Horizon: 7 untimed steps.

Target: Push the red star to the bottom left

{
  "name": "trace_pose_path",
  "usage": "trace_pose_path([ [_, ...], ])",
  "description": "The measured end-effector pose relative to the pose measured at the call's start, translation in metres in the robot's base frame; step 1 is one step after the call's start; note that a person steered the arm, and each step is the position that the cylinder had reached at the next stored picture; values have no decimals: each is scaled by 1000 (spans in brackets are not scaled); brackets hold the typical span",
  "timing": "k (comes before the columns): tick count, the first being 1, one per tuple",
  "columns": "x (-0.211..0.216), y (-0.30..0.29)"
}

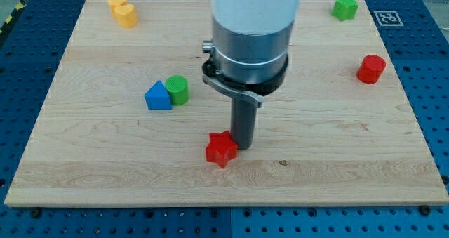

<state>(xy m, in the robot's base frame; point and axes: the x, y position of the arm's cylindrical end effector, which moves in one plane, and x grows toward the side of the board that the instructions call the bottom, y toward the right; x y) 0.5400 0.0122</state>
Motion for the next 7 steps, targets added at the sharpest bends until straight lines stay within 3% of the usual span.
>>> trace_pose_path([
  [7, 33, -77],
])
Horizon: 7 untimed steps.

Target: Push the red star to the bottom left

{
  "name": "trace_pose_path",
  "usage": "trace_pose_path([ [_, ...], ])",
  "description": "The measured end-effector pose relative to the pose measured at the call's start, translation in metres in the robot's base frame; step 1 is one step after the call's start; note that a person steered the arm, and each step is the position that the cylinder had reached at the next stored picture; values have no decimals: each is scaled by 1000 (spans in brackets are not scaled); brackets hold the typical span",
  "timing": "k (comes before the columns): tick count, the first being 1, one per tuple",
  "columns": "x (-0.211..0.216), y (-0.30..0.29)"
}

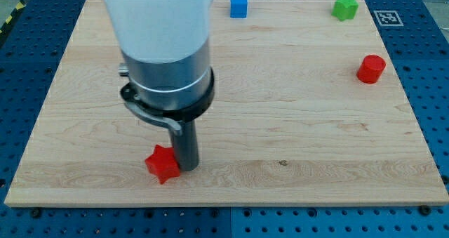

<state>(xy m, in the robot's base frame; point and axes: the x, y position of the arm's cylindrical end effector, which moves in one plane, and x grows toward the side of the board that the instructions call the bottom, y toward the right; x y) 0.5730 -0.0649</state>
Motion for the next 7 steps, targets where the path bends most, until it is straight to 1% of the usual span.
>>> trace_pose_path([
  [3, 25, -49],
  [5, 29, -58],
  [7, 29, -107],
])
